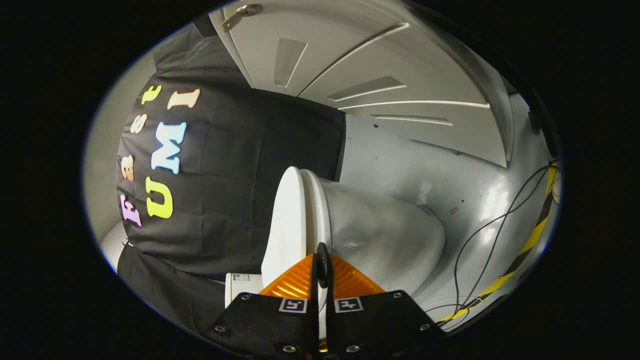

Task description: Open the toilet lid.

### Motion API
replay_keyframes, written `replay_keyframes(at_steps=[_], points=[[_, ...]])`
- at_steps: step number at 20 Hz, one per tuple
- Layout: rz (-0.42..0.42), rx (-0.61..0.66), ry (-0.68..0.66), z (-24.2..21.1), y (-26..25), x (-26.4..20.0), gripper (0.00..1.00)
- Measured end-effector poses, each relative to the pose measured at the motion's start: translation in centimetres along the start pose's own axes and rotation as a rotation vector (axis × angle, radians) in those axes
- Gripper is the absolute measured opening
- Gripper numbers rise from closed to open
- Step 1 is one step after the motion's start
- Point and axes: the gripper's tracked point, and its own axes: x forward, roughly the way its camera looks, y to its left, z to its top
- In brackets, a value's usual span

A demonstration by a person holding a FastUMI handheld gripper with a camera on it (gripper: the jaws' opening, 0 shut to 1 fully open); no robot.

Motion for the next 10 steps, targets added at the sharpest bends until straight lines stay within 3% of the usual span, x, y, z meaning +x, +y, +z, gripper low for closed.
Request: replay_keyframes(at_steps=[3, 10], points=[[-0.017, 0.010, 0.006, -0.05, -0.11, -0.01, 0.00], [-0.051, 0.003, 0.024, 0.05, 0.11, -0.42, 0.00]])
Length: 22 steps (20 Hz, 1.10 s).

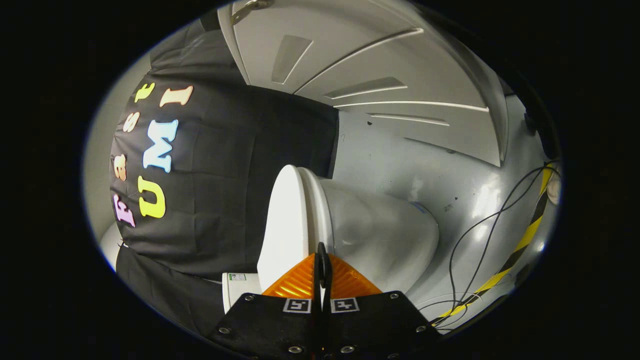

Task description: Open the toilet lid.

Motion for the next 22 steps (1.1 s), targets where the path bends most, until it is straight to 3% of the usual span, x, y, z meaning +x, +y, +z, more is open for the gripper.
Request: replay_keyframes(at_steps=[8, 22], points=[[-0.015, -0.025, -0.008, 0.4, 3.2, -1.4, 0.00], [0.074, -0.136, -0.062, -0.1, 13.0, -5.2, 0.00]])
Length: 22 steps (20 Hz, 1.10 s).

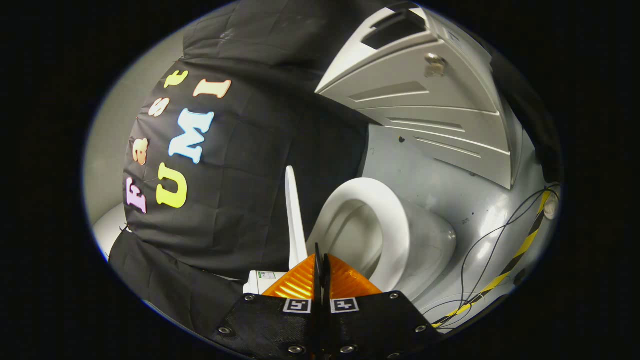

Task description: Open the toilet lid.

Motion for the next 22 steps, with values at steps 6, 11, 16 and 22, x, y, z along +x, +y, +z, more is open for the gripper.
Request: replay_keyframes(at_steps=[6, 11, 16, 22], points=[[0.002, -0.030, -0.013, -0.3, 2.5, -0.8, 0.00], [-0.009, -0.042, -0.022, -0.6, 4.3, -1.2, 0.00], [-0.015, -0.084, -0.029, -1.1, 6.7, -1.7, 0.00], [-0.034, -0.125, -0.056, -1.8, 8.9, -2.3, 0.00]])
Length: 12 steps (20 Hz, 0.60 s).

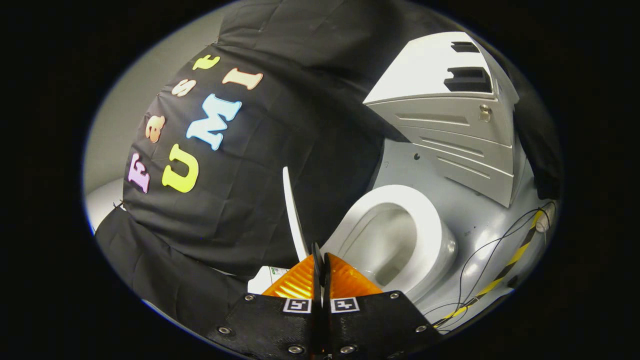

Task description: Open the toilet lid.

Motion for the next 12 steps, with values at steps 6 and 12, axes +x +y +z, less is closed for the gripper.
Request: replay_keyframes(at_steps=[6, 12], points=[[-0.008, -0.040, -0.024, -0.5, 1.5, -0.4, 0.00], [-0.015, -0.118, -0.048, -1.2, 4.0, -1.0, 0.00]])
